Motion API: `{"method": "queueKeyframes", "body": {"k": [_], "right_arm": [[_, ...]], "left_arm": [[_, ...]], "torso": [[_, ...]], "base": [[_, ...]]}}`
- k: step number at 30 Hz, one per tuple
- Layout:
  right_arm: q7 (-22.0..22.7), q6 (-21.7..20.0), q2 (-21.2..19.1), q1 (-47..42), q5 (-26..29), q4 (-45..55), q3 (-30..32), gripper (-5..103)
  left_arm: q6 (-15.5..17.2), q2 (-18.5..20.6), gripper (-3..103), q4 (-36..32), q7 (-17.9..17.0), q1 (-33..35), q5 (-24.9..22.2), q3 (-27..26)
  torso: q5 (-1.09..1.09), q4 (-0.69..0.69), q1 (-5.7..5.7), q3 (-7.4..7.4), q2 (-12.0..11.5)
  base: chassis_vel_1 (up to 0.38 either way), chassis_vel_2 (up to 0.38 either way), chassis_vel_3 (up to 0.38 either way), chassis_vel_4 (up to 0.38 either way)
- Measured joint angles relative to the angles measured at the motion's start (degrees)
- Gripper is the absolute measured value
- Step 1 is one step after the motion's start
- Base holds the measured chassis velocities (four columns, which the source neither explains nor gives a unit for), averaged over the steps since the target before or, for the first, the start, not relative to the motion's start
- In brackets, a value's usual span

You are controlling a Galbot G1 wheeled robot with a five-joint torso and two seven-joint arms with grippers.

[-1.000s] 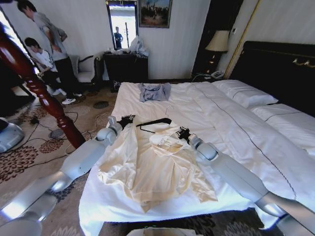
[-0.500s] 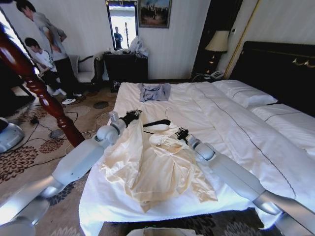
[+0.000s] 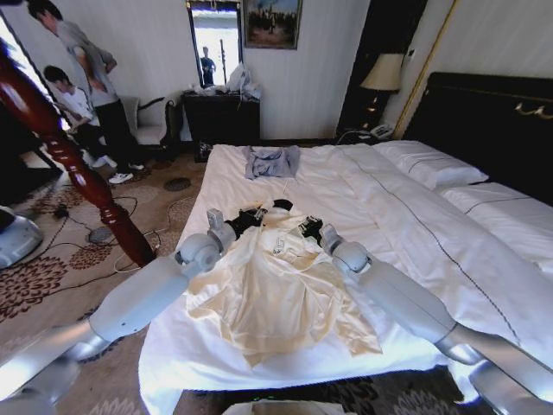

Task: Pick up the clothes from the bed and hang them on the clothes hanger.

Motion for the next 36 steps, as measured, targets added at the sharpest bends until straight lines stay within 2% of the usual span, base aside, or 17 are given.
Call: {"method": "queueKeyframes", "body": {"k": [12,19,21,23,25,26,36], "right_arm": [[2.11,0.89,1.21,0.27,0.30,2.17,2.54,22],[2.31,1.91,0.92,0.86,-1.64,3.18,4.19,22],[2.35,2.65,0.82,1.64,-3.62,2.89,4.39,22],[2.35,2.87,0.81,1.98,-4.50,2.82,4.39,22],[2.34,3.62,0.80,3.29,-7.72,2.73,4.34,22],[2.31,4.38,0.81,4.66,-11.12,2.71,4.21,22],[2.11,6.30,0.04,5.60,-19.31,5.35,3.75,22]], "left_arm": [[-0.09,0.51,2,-2.79,2.23,-3.12,-1.08,3.67],[-0.24,5.08,2,-6.27,4.02,-1.25,-0.62,3.92],[-0.24,7.67,2,-7.66,4.38,1.55,0.69,3.22],[-0.24,8.24,2,-7.91,4.42,2.24,1.01,3.03],[-0.25,9.62,2,-8.60,4.44,4.31,1.85,2.29],[-0.26,10.17,2,-8.76,4.37,5.63,2.32,1.35],[-0.13,11.44,2,-8.97,2.27,11.88,4.87,-5.95]], "torso": [[0.01,0.00,0.01,0.00,0.00],[0.00,-0.01,0.01,0.00,0.00],[0.00,0.00,0.00,0.00,0.00],[-0.01,0.00,0.00,0.00,0.00],[0.00,0.01,0.00,0.00,0.00],[-0.01,0.01,0.00,0.00,0.00],[0.01,0.00,0.00,0.00,0.00]], "base": [[0.000,0.000,0.000,0.000],[0.000,0.000,0.000,0.000],[0.000,0.000,0.000,0.000],[0.000,0.000,0.000,0.000],[0.000,0.000,0.000,0.000],[0.000,0.000,0.000,0.000],[0.000,0.000,0.000,0.000]]}}
